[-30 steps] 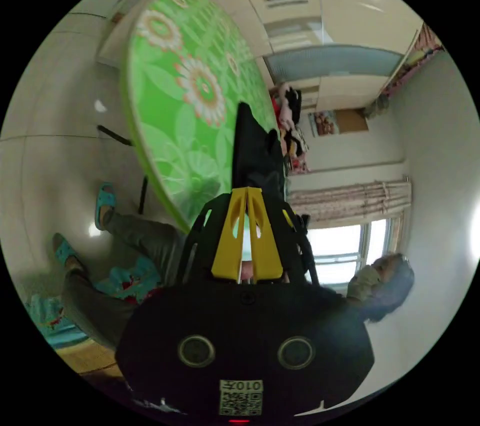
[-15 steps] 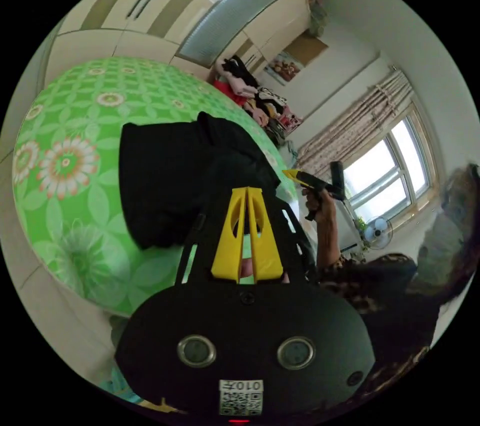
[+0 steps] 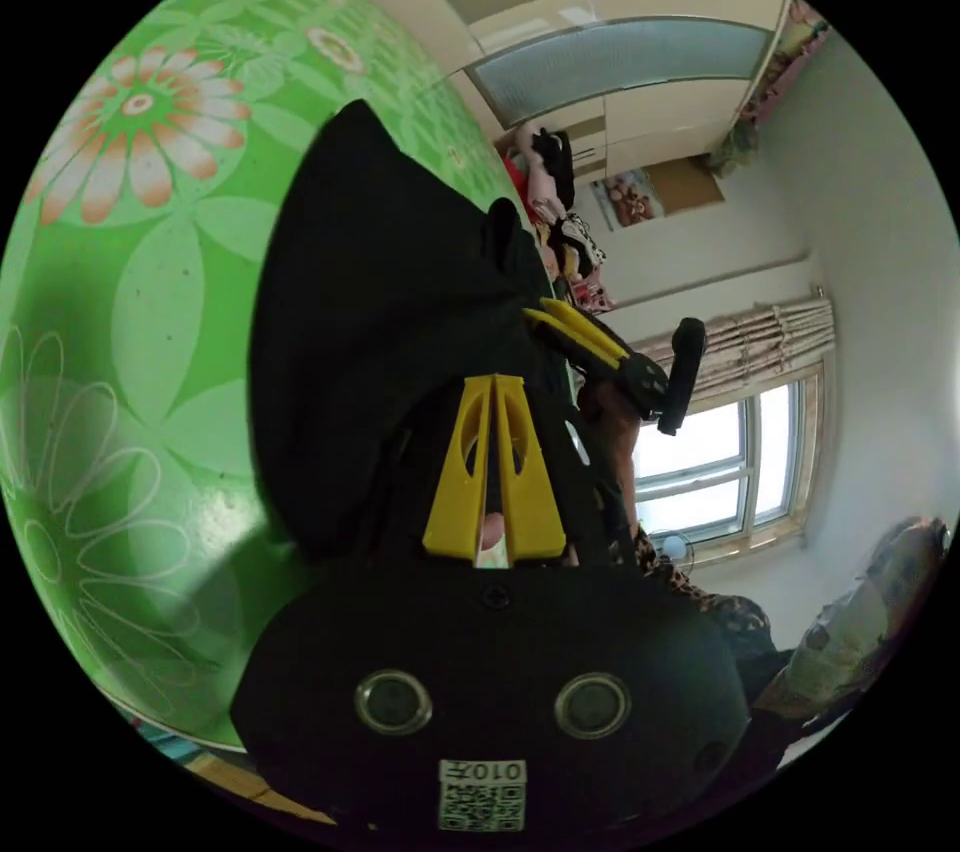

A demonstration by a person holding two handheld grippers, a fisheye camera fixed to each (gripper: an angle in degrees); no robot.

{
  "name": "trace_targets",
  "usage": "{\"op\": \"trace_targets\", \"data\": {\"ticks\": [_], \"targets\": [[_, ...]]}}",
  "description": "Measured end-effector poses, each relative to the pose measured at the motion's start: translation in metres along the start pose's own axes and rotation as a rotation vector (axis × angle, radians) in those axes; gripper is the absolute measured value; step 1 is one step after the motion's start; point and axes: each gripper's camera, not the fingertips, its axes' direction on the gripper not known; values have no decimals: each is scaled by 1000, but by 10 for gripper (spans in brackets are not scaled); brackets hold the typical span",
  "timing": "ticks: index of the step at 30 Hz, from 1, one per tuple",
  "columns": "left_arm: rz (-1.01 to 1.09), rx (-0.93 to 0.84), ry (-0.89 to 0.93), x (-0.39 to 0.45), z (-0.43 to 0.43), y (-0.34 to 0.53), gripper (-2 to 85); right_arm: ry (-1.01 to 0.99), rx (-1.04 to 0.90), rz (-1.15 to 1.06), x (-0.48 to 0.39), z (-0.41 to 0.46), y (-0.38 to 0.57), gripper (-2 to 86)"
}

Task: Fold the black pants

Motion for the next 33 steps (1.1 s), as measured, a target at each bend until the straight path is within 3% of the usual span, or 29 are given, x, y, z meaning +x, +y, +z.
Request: {"op": "trace_targets", "data": {"ticks": [5,10,19,25,29,33], "targets": [[-65,26,-10,-20,-6,12,-1,-231,93,149,62,-8,22,29],[-72,42,-18,-28,-5,25,-1,-751,112,184,126,4,74,71],[-60,49,0,-32,7,53,1,-987,94,393,153,18,218,141],[270,-29,49,31,38,93,13,-1081,101,582,143,36,290,132],[564,-120,-39,101,82,135,60,-1136,155,607,141,43,300,127],[716,-143,-137,134,107,167,101,-1122,162,599,137,50,290,103]]}}
